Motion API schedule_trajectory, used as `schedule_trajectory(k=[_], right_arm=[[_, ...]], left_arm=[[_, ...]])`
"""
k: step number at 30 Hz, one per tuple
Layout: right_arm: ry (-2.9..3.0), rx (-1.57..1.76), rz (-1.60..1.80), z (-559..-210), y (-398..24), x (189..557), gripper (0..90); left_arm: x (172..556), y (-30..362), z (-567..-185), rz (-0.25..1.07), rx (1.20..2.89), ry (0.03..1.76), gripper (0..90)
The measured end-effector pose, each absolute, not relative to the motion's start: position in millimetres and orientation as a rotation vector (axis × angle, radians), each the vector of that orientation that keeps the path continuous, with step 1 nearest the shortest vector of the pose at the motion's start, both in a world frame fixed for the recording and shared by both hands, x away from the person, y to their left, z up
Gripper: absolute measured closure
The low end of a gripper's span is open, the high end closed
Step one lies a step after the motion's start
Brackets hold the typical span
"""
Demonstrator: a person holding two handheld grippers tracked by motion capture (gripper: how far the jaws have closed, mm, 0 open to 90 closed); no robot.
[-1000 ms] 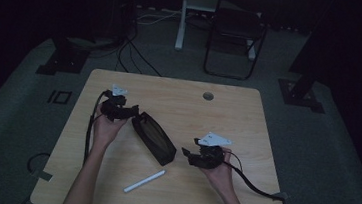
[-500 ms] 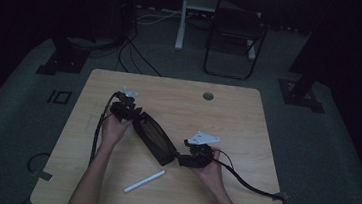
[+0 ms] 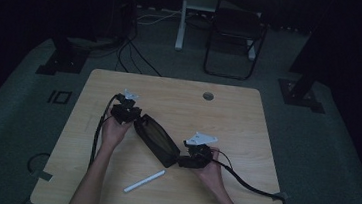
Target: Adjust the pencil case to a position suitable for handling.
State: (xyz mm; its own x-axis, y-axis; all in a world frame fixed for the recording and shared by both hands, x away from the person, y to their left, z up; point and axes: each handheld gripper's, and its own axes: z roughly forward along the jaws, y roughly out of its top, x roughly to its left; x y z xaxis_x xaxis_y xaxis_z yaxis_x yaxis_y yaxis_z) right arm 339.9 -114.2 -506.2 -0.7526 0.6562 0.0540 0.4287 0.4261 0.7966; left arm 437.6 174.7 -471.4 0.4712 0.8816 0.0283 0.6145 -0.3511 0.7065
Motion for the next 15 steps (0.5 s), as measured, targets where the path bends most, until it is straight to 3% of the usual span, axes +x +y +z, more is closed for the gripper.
schedule_trajectory(k=[10, 15], right_arm=[[2.257, 1.007, 1.209, -489.5, -127.6, 344.3, 36.3], [2.348, 0.956, 1.264, -490.0, -123.8, 332.3, 32.2]], left_arm=[[419.2, 177.2, -470.4, 0.544, 2.082, 1.217, 83.6], [411.4, 177.6, -470.7, 0.559, 2.077, 1.215, 83.4]])
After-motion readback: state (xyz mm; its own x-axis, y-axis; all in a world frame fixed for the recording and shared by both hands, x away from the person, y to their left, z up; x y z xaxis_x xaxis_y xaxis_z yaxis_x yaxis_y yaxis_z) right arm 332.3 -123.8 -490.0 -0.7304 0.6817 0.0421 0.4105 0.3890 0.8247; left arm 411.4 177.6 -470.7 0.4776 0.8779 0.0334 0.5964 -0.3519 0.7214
